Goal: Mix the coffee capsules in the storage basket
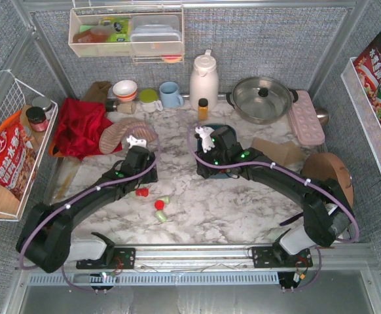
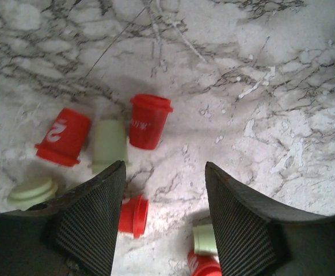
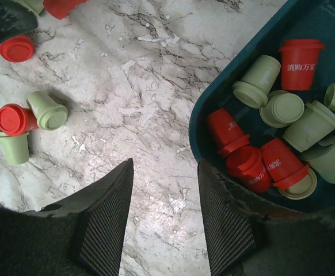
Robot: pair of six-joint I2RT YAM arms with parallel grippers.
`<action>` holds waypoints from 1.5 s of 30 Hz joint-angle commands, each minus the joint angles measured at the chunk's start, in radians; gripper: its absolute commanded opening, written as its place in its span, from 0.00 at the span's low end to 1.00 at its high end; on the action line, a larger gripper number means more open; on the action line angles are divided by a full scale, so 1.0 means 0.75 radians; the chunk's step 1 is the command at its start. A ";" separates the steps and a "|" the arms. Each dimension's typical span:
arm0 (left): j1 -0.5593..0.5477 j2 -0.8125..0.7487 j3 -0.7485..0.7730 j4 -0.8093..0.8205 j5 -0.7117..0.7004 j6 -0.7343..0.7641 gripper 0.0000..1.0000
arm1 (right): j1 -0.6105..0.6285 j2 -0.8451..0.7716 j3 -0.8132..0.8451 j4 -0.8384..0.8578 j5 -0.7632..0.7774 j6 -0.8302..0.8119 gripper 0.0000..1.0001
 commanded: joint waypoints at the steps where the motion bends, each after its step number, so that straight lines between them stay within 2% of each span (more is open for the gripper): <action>1: 0.031 0.119 0.062 0.082 0.098 0.095 0.65 | 0.001 -0.009 -0.002 0.019 -0.003 -0.018 0.53; 7: 0.104 0.300 0.126 0.068 0.173 0.112 0.60 | 0.001 -0.010 0.002 0.013 -0.015 -0.017 0.53; 15: 0.111 0.400 0.150 0.169 0.242 0.200 0.57 | 0.001 0.018 0.013 0.005 -0.030 -0.020 0.53; 22: 0.111 0.508 0.187 0.118 0.213 0.209 0.54 | 0.001 0.034 0.024 -0.008 -0.038 -0.025 0.53; 27: 0.111 0.549 0.174 0.116 0.219 0.197 0.45 | 0.001 0.032 0.026 -0.012 -0.038 -0.026 0.53; 31: 0.102 0.494 0.135 0.174 0.242 0.218 0.36 | 0.001 0.022 0.030 -0.019 -0.039 -0.017 0.53; 35: 0.057 0.320 0.031 0.364 0.294 0.295 0.33 | 0.001 -0.013 0.033 -0.022 -0.046 0.016 0.56; 38: -0.027 0.113 -0.104 0.622 0.371 0.393 0.33 | -0.001 -0.050 0.039 -0.014 -0.077 0.074 0.62; 40: -0.085 -0.005 -0.212 0.822 0.478 0.489 0.31 | -0.001 -0.066 0.045 0.008 -0.136 0.130 0.65; 42: -0.159 -0.097 -0.305 0.998 0.510 0.562 0.29 | 0.000 -0.073 0.052 0.041 -0.211 0.196 0.68; 45: -0.211 -0.170 -0.385 1.161 0.545 0.642 0.28 | 0.004 -0.085 0.054 0.096 -0.315 0.286 0.72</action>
